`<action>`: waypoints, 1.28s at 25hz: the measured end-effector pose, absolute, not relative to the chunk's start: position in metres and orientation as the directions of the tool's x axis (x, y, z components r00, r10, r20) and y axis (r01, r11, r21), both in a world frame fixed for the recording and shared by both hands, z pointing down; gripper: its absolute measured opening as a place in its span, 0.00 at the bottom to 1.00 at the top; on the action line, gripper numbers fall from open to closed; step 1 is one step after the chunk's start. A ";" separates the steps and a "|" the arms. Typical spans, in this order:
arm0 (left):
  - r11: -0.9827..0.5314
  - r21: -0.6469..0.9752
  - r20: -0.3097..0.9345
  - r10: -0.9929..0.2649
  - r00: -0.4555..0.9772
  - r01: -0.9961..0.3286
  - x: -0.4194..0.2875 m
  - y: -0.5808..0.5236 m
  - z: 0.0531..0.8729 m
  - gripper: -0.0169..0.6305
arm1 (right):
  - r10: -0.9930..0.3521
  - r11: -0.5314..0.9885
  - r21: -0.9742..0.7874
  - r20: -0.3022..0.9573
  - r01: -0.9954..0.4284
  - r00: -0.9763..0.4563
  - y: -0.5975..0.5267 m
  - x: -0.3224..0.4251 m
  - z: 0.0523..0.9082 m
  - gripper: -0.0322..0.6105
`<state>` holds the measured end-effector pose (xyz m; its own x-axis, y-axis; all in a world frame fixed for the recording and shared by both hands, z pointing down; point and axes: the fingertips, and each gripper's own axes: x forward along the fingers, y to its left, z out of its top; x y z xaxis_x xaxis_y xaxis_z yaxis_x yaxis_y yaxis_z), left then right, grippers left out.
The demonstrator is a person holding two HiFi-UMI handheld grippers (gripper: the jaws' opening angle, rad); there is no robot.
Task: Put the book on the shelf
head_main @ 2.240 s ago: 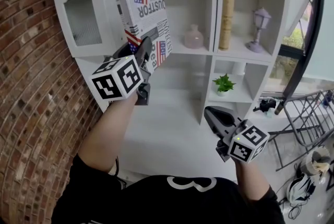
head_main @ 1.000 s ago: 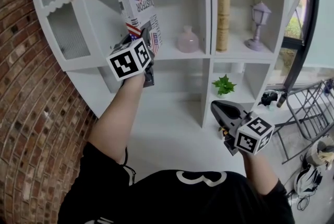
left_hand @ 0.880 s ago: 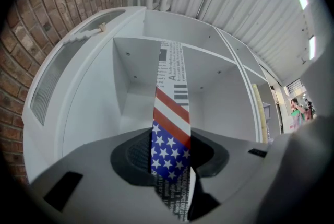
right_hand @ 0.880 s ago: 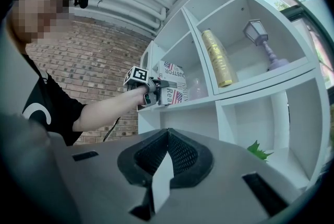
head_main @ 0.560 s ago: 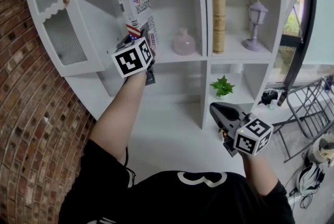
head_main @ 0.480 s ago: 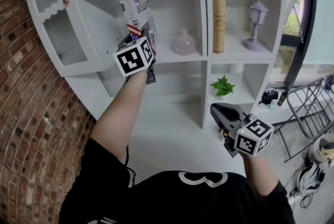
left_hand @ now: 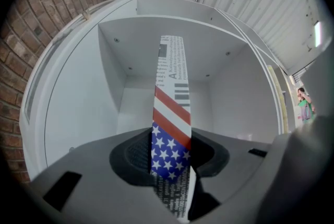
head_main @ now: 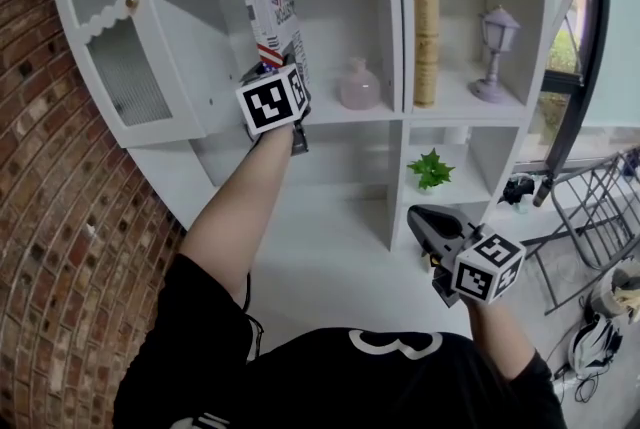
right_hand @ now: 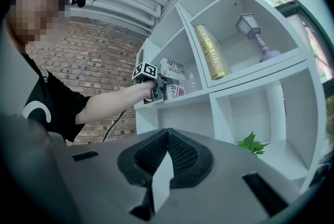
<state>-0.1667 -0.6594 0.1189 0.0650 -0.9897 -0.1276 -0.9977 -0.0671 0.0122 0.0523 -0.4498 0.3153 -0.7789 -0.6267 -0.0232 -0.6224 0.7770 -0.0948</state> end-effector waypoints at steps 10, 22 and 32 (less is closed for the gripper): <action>-0.200 -0.015 -0.088 -0.976 0.201 -0.980 -0.156 -0.655 0.121 0.46 | -0.609 0.788 -0.124 -0.017 -0.603 -0.793 -0.443 0.043 0.315 0.06; -0.375 -0.010 -0.160 -0.914 0.372 -0.927 -0.158 -0.558 0.152 0.56 | -0.571 0.812 -0.159 -0.022 -0.561 -0.821 -0.413 0.032 0.330 0.06; -0.556 0.058 -0.069 -0.831 0.553 -0.829 -0.120 -0.432 0.261 0.24 | -0.547 0.811 -0.235 0.020 -0.536 -0.837 -0.364 0.031 0.372 0.06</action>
